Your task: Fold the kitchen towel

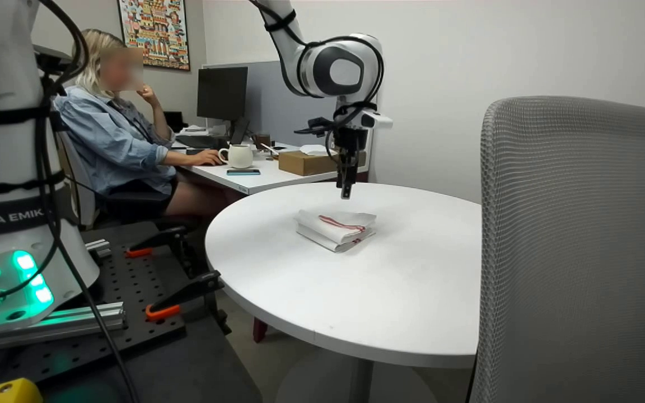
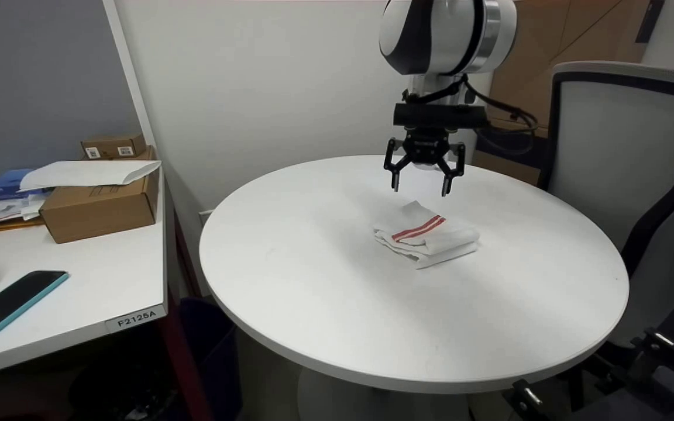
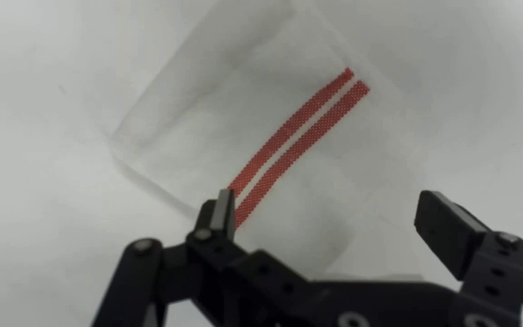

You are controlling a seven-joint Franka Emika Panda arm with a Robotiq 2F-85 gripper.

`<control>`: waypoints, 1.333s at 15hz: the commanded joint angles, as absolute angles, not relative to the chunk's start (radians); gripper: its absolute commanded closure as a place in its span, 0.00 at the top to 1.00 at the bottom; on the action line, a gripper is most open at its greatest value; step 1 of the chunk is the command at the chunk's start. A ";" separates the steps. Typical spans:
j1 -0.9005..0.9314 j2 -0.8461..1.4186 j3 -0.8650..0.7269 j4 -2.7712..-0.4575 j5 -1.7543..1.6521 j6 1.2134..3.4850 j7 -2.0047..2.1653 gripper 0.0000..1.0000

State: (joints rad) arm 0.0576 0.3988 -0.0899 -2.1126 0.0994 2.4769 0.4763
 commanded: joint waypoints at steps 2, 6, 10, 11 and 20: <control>0.051 0.194 -0.113 -2.252 -0.007 2.401 0.403 1.00; 0.016 0.039 -0.102 -2.380 -0.055 2.398 0.310 1.00; -0.026 -0.098 -0.098 -2.481 -0.038 2.320 0.096 1.00; -0.036 -0.132 -0.102 -2.502 -0.043 2.307 0.062 1.00; -0.077 -0.256 -0.112 -2.542 -0.029 2.196 -0.106 1.00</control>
State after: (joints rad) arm -0.0710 -0.2564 -0.1177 -2.5435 -0.0304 2.1977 -0.1048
